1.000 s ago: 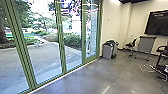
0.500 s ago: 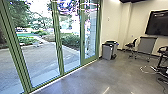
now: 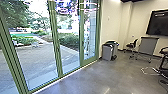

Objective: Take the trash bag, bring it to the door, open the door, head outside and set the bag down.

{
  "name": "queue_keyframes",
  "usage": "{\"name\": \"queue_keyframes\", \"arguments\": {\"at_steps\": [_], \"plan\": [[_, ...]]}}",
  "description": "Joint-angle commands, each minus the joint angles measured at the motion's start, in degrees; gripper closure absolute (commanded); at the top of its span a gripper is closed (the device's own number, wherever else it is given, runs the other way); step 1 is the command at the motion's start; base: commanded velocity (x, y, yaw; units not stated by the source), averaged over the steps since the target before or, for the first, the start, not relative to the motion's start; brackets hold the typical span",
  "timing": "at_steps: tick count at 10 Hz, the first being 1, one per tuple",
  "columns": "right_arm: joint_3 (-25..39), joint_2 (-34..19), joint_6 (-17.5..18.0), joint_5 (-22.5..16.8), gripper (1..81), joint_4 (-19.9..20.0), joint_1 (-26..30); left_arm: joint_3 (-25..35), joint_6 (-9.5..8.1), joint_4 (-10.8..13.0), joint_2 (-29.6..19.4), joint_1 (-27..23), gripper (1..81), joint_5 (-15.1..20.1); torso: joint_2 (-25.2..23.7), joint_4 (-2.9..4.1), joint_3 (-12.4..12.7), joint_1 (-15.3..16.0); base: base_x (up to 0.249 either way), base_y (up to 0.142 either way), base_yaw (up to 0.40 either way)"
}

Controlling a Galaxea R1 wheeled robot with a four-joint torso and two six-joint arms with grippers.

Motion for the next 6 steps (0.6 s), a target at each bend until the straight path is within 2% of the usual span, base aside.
{"name": "queue_keyframes", "arguments": {"at_steps": [1,3,6], "plan": [[0.2,0.1,-0.1,-3.0,1.0,-0.3,2.9,0.0,0.23,0.2,-0.1,-4.3,81.1,3.4,0.0,0.0,0.0,0.0,0.191,0.0,0.0],[0.2,0.0,-0.1,-3.0,1.0,-0.3,2.8,0.0,0.23,0.2,-0.1,-4.2,81.1,3.4,0.0,0.0,0.0,0.0,0.191,0.0,0.0],[0.2,0.1,-0.1,-3.0,1.0,-0.3,2.8,0.0,0.23,0.2,-0.1,-4.2,81.1,3.4,0.0,0.0,0.0,0.0,0.191,-0.073,0.0]]}}
